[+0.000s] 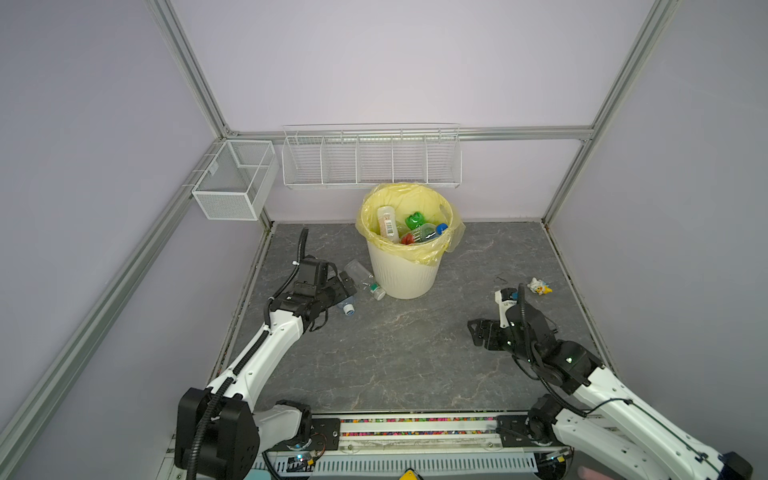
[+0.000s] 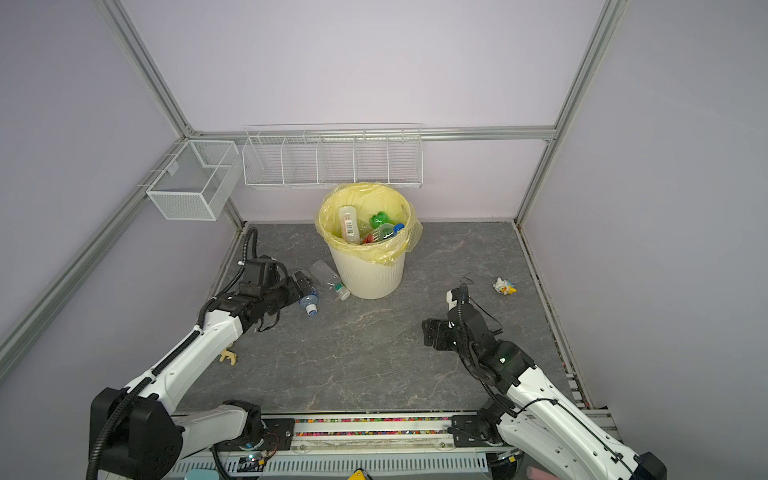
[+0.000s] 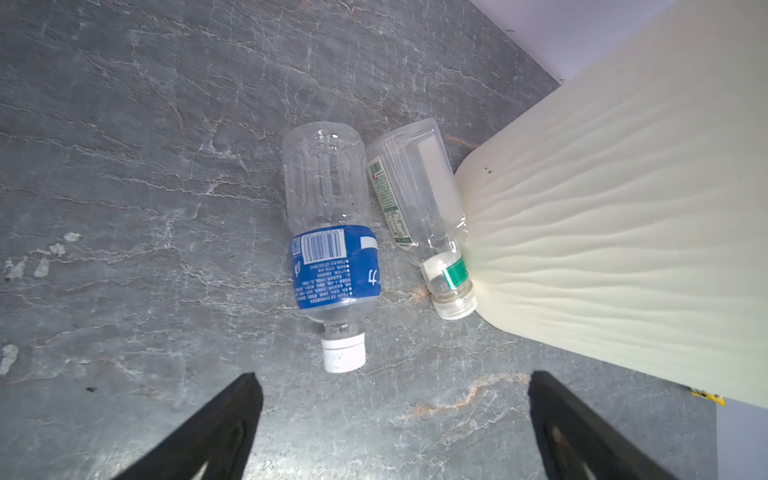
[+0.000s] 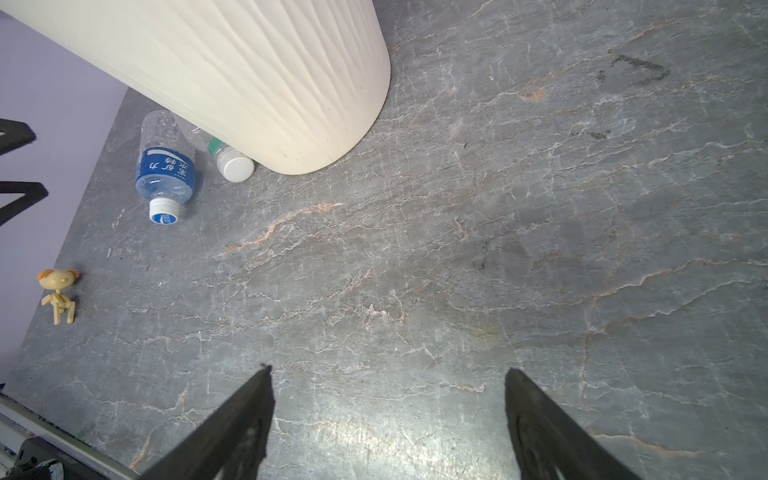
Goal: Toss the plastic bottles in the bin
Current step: 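Lower the left gripper back toward the blue-labelled water bottle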
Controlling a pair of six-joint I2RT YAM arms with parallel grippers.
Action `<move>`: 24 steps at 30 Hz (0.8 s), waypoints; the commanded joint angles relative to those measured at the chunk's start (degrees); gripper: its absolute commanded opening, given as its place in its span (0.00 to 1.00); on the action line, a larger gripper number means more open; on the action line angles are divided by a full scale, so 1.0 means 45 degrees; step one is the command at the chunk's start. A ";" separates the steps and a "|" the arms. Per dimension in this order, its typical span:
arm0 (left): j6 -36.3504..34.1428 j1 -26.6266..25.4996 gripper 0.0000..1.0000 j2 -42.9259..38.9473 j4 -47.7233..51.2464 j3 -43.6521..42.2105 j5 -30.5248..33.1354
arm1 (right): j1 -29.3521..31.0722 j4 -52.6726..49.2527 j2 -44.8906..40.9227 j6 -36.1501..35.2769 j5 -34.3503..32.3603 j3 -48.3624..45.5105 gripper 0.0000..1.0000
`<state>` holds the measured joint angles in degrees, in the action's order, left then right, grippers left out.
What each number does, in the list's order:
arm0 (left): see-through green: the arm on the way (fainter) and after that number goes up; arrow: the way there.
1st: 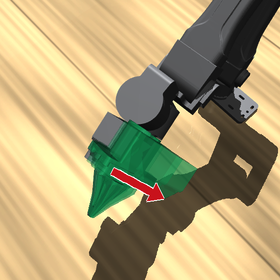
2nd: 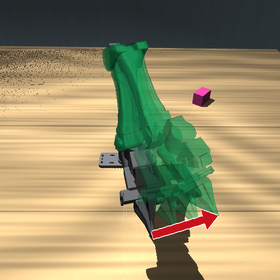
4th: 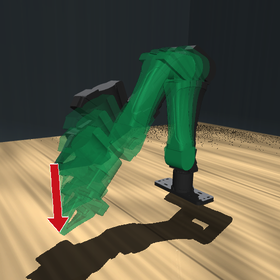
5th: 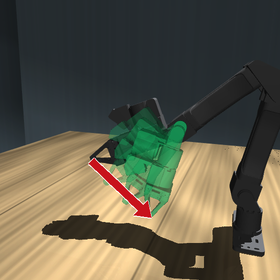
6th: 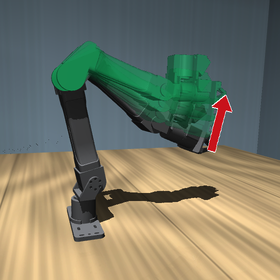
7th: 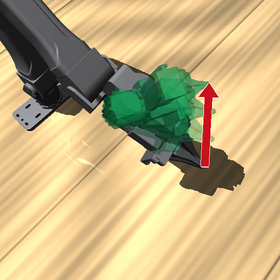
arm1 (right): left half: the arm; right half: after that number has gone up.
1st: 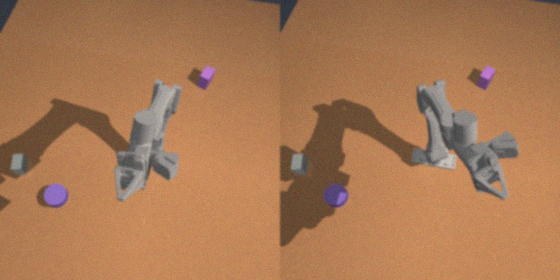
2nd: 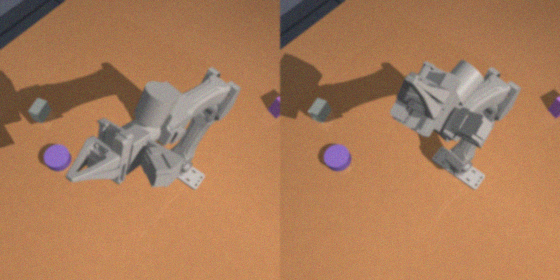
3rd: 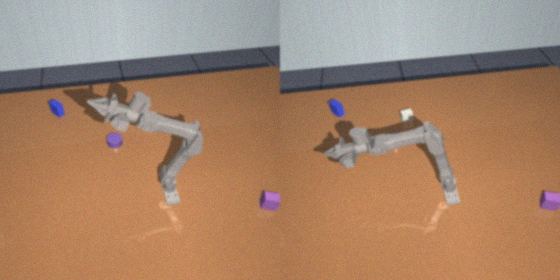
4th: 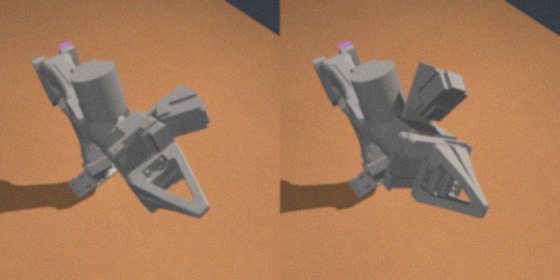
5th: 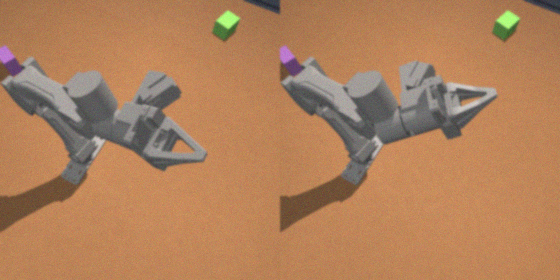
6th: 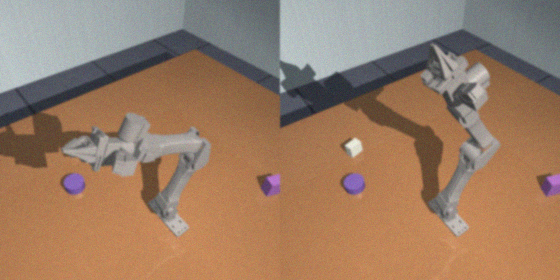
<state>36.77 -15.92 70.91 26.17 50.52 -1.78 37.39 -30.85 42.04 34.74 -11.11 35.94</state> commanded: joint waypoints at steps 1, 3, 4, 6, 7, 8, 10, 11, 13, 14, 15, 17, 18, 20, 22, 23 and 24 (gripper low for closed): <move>-0.0184 0.0216 1.00 0.0569 -0.0327 0.0058 -0.0067 | 0.0138 -0.0353 -0.0244 0.0218 -0.0133 -0.0020 0.88; -0.0173 0.0269 1.00 0.1010 -0.0234 0.0262 0.0000 | 0.0144 -0.0494 -0.0346 0.0192 -0.0196 0.0001 0.88; -0.0202 0.0271 1.00 0.1202 -0.0170 0.0386 0.0043 | 0.0167 -0.0553 -0.0382 0.0185 -0.0222 0.0001 0.88; -0.0211 0.0281 1.00 0.1719 0.0064 0.0733 0.0121 | 0.0164 -0.0651 -0.0493 0.0189 -0.0328 -0.0101 0.88; -0.0240 0.0305 1.00 0.1931 0.0183 0.0870 0.0151 | 0.0170 -0.0689 -0.0539 0.0187 -0.0344 -0.0149 0.88; -0.0284 0.0313 1.00 0.2182 0.0254 0.1047 0.0086 | 0.0188 -0.0731 -0.0589 0.0224 -0.0349 -0.0203 0.88; -0.0388 0.0355 1.00 0.2665 0.0244 0.1258 -0.0125 | 0.0176 -0.0746 -0.0722 0.0280 -0.0364 -0.0306 0.88; -0.0444 0.0380 1.00 0.2883 0.0305 0.1419 -0.0216 | 0.0169 -0.0752 -0.0804 0.0316 -0.0370 -0.0349 0.88; -0.0558 0.0429 1.00 0.3225 0.0494 0.1685 -0.0304 | 0.0187 -0.0761 -0.0923 0.0374 -0.0395 -0.0390 0.88; -0.0625 0.0451 1.00 0.3394 0.0586 0.1839 -0.0341 | 0.0187 -0.0778 -0.0961 0.0404 -0.0386 -0.0390 0.88; -0.0669 0.0488 1.00 0.3572 0.0590 0.1930 -0.0346 | 0.0188 -0.0798 -0.0998 0.0402 -0.0383 -0.0390 0.88; -0.0711 0.0511 1.00 0.3821 0.0590 0.2051 -0.0356 | 0.0189 -0.0841 -0.1024 0.0405 -0.0417 -0.0385 0.88; -0.0730 0.0548 1.00 0.3965 0.0572 0.2092 -0.0366 | 0.0204 -0.0856 -0.1015 0.0383 -0.0445 -0.0372 0.88; -0.0749 0.0569 1.00 0.4164 0.0486 0.2098 -0.0356 | 0.0194 -0.0963 -0.0966 0.0364 -0.0517 -0.0331 0.88; -0.0745 0.0589 1.00 0.4369 0.0400 0.2108 -0.0394 | 0.0194 -0.0999 -0.0936 0.0366 -0.0594 -0.0302 0.88; -0.0750 0.0599 1.00 0.4477 0.0347 0.2093 -0.0417 | 0.0192 -0.0993 -0.0909 0.0348 -0.0614 -0.0292 0.88; -0.0750 0.0589 0.99 0.4579 0.0307 0.2093 -0.0424 | 0.0207 -0.0945 -0.0892 0.0327 -0.0616 -0.0293 0.88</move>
<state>34.37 -13.61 90.35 27.33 58.48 -3.14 37.98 -34.37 38.00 35.62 -12.71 35.22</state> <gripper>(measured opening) 0.994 0.880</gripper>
